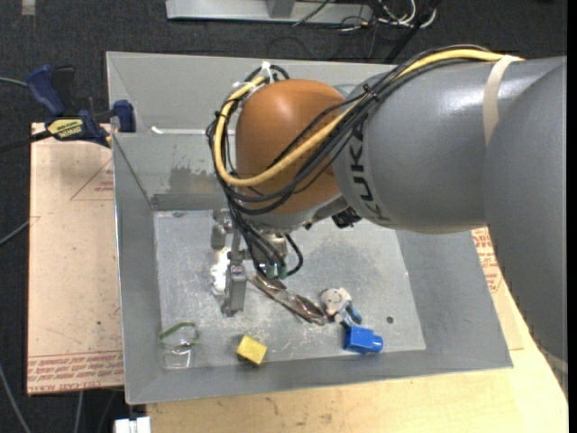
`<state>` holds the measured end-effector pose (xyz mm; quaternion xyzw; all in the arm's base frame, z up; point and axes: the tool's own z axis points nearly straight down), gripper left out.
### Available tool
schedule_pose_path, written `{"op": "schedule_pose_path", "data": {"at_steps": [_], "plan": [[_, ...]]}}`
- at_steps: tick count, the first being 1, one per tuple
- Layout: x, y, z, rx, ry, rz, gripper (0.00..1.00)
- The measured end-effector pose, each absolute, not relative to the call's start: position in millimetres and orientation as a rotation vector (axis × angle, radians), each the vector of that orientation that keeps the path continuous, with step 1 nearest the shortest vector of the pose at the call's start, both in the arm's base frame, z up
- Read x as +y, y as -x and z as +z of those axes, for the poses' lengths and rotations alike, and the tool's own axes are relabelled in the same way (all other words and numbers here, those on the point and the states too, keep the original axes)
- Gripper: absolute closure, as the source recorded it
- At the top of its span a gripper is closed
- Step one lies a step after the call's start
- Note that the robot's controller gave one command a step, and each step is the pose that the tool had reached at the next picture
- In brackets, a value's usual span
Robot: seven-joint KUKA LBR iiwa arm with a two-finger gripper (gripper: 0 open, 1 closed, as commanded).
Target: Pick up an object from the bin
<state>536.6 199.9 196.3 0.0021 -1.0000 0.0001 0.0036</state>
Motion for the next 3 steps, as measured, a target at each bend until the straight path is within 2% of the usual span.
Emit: {"op": "schedule_pose_path", "data": {"at_steps": [1,2,3], "plan": [[198.7,-538.5,200.9,-3.142,0.0,-0.002,0.0],[190.3,-557.2,164.1,-3.136,-0.311,-0.006,0.0],[161.6,-599.2,67.3,-3.067,-0.696,-0.002,0.0]]}}
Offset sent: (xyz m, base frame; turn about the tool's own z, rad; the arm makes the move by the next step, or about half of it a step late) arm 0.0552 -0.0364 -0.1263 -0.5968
